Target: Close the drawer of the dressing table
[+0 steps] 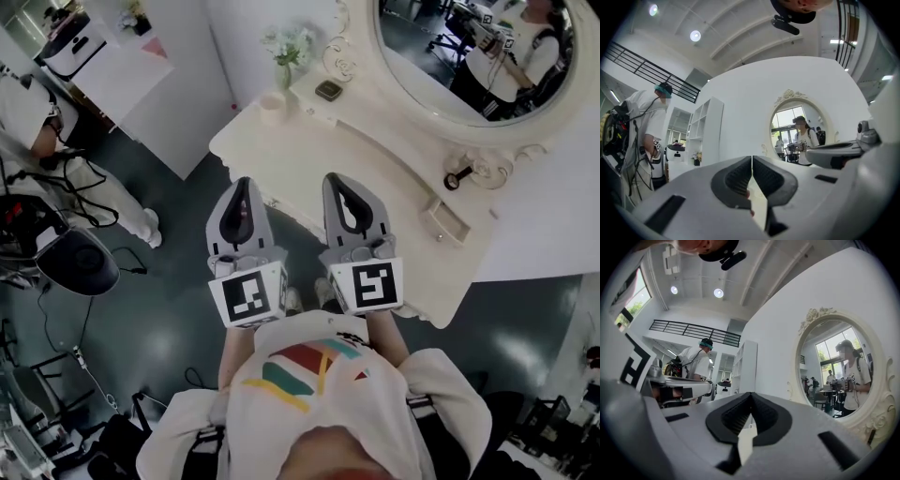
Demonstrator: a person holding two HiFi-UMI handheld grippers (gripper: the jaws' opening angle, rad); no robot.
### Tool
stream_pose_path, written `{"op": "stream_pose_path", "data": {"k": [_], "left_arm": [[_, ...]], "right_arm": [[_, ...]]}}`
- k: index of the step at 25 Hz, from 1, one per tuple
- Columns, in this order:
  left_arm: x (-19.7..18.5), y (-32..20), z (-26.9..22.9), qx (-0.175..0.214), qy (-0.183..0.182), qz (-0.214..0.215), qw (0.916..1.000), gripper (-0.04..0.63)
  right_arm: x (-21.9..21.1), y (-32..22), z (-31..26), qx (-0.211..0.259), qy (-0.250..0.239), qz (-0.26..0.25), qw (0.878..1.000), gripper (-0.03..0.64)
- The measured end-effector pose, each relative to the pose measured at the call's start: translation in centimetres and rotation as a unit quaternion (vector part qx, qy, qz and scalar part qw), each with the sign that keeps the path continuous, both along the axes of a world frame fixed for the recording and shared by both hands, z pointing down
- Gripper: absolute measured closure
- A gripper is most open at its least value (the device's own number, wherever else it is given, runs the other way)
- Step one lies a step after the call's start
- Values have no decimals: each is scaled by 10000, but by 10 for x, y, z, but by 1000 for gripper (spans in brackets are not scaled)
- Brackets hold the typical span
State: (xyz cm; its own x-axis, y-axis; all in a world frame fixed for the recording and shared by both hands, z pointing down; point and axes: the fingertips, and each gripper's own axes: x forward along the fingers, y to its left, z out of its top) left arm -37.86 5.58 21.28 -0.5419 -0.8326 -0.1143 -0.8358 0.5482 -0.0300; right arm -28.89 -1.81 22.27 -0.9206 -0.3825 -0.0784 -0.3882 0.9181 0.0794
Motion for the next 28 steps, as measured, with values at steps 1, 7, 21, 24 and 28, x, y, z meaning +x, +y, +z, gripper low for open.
{"op": "stream_pose_path", "data": {"k": [1,7,21,24,28], "left_arm": [[7,-10,-1,5,-13,136,9999,586],[63,-79,-3,42,-55,1016,9948,586],[219,-187,5,4,-111,3059,9520,586],[241,-196,15,-174,-170,3406,9399,586],[260,-205,24,-328,-210,3678,9291,586]], "right_arm": [[9,-8,0,-22,-5,129,9999,617],[79,-61,-1,-98,-59,1022,9947,617],[274,-123,13,-112,-46,3443,9388,617],[297,-126,22,-216,-49,3779,9256,617],[315,-128,32,-329,-23,4017,9152,617]]}}
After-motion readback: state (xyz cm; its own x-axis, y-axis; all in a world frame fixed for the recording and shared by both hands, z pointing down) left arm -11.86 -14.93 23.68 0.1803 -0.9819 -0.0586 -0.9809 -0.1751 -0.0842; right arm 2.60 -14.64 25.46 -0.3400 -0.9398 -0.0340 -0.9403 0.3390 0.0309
